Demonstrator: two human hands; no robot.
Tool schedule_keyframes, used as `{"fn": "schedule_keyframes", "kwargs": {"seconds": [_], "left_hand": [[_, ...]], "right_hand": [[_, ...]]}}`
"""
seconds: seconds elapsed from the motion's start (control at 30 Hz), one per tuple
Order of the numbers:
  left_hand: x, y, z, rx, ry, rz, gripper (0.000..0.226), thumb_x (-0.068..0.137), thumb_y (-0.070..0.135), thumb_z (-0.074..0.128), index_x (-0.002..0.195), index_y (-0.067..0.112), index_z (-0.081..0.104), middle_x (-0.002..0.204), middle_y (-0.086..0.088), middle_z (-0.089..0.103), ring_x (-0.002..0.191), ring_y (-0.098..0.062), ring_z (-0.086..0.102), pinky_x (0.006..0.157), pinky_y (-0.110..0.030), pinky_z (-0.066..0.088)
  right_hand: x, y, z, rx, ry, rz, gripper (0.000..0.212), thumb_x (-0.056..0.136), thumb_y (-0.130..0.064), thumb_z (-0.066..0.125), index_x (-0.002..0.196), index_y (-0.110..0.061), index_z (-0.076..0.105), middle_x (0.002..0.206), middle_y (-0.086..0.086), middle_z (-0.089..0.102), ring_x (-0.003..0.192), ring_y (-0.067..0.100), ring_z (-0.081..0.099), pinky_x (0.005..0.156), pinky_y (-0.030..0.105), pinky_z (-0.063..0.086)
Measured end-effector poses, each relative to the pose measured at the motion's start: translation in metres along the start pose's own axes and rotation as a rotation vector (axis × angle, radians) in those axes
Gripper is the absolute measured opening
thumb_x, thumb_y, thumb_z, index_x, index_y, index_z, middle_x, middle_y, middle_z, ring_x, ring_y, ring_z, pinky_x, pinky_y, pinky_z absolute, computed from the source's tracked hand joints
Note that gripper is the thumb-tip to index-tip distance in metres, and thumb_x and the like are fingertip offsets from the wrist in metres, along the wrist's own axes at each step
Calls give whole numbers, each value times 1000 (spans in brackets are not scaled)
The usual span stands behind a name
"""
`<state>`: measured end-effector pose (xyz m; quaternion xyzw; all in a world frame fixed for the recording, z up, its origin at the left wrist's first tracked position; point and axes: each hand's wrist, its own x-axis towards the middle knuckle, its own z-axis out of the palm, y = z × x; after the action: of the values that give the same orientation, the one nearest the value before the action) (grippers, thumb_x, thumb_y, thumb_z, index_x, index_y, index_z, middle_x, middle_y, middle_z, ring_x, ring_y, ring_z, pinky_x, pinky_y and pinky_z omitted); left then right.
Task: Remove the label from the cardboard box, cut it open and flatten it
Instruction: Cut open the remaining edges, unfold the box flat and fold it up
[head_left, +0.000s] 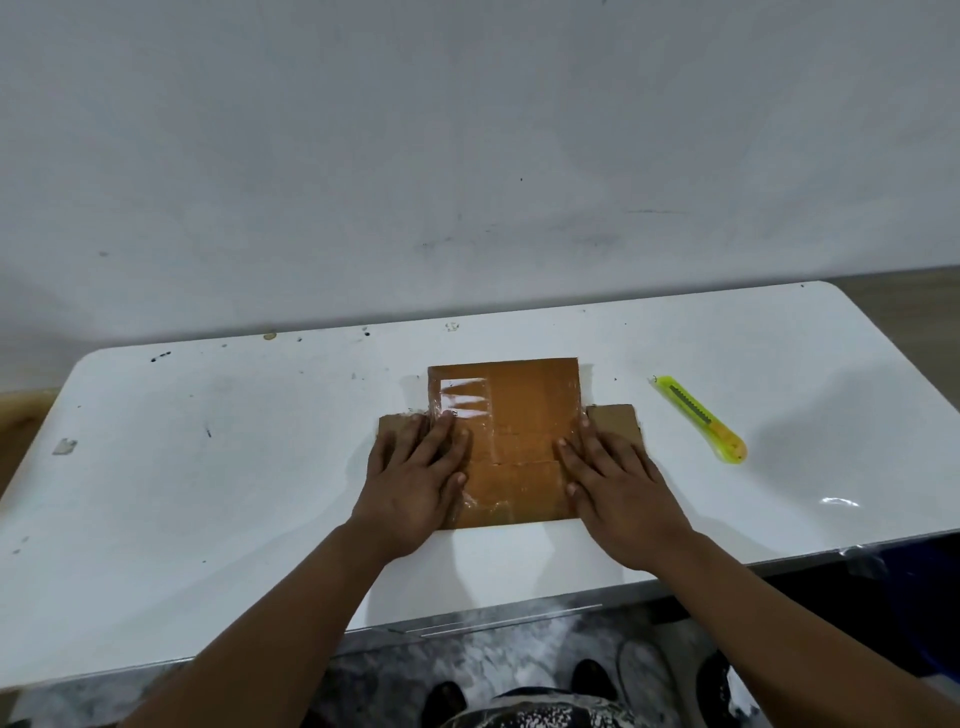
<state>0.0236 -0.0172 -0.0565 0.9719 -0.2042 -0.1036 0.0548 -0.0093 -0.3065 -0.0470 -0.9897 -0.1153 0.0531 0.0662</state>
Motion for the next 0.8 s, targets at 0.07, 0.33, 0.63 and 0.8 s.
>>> {"fn": "schedule_keyframes", "kwargs": {"seconds": [0.07,0.33,0.63,0.8], "left_hand": [[-1,8,-1,65,32,-13,79,99,59,-9,160,28,31,169,-5,21,155,-41,16,123,-59,8],[30,48,-26,83,50,-17,75,99,52,17,164,15,9,171,-9,-11,156,-32,-20,123,-49,-15],[80,58,-19,45,-26,-4,114,77,86,29,161,25,-18,163,-8,-36,149,-29,-37,123,-57,-11],[91,55,-9,47,-30,-30,118,73,89,25,162,24,-15,167,-10,-29,154,-30,-28,123,-57,-11]], "right_hand": [[1,-4,-3,-33,-16,25,61,94,-50,10,153,-36,20,164,-3,7,146,25,18,118,40,15],[4,-6,-11,-71,-58,26,61,94,-52,16,151,-36,28,162,0,21,141,27,27,115,43,23],[3,-4,-11,-51,-53,39,54,95,-49,30,146,-35,39,157,1,33,136,26,36,109,43,32],[7,-2,-9,-35,-82,54,57,94,-54,26,150,-40,27,162,-4,18,140,25,29,107,44,28]]}}
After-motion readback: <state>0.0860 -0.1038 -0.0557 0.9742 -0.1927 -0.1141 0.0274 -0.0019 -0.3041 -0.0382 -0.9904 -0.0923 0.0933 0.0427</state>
